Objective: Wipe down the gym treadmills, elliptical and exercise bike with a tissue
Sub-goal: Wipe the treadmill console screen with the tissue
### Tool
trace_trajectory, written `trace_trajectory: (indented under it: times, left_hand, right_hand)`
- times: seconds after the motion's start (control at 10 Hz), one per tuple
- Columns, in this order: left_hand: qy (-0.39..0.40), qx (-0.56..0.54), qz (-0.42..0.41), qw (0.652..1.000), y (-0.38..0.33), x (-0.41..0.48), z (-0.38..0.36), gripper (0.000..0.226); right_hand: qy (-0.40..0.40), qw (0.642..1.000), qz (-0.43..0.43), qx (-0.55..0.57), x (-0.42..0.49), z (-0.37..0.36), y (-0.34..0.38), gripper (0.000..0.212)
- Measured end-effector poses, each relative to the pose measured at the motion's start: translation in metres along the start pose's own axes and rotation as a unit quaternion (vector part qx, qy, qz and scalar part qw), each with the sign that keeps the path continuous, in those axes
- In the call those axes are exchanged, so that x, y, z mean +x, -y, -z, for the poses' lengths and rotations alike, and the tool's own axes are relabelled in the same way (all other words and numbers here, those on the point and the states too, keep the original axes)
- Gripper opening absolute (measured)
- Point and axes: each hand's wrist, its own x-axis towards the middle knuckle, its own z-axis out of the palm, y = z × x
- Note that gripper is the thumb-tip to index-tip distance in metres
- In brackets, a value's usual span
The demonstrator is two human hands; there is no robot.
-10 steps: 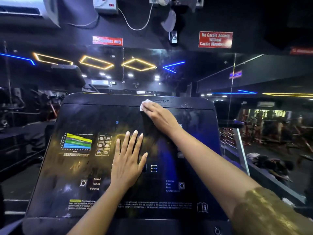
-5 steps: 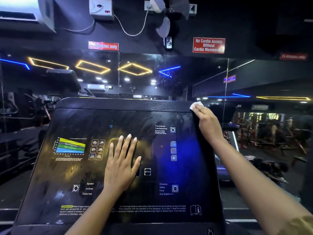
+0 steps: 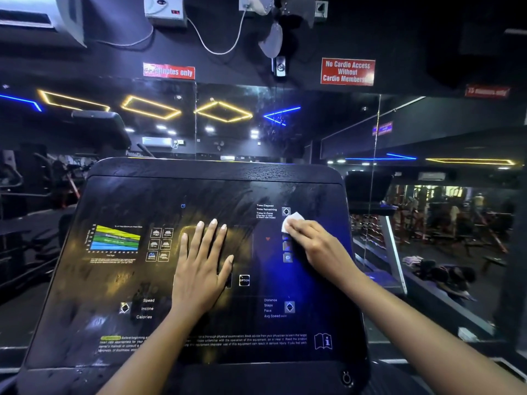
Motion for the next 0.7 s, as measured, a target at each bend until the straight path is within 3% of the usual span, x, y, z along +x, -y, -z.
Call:
trace_trajectory:
  times: [0.1,0.2,0.3,0.4,0.6,0.7]
  left_hand:
    - [0.004,0.0,0.0,1.0,0.0,-0.001,0.0,0.064]
    - [0.005,0.0,0.001,1.0,-0.001,-0.001,0.0,0.064]
    - [0.004,-0.001,0.001,1.0,-0.001,-0.001,0.0,0.064]
    - [0.004,-0.001,-0.001,1.0,0.0,-0.001,0.0,0.064]
    - [0.0,-0.002,0.0,1.0,0.0,0.0,0.0,0.063]
    - [0.002,0.0,-0.001,1.0,0.0,-0.001,-0.001,0.063]
  right_hand:
    - [-0.06,0.998,-0.022,-0.007,0.031,0.013,-0.026,0.036]
    - [-0.082,0.992,-0.097,-0.017,0.063,0.016,-0.049,0.039]
    - [-0.045,0.988,-0.147,0.006,0.084,0.002,-0.048,0.039]
    - [-0.031,0.994,-0.104,0.008,0.071,-0.01,-0.024,0.036]
    - [0.033,0.996,0.067,0.053,0.007,-0.019,0.023,0.047]
    - [-0.017,0.997,0.041,0.064,0.028,-0.009,0.005,0.037]
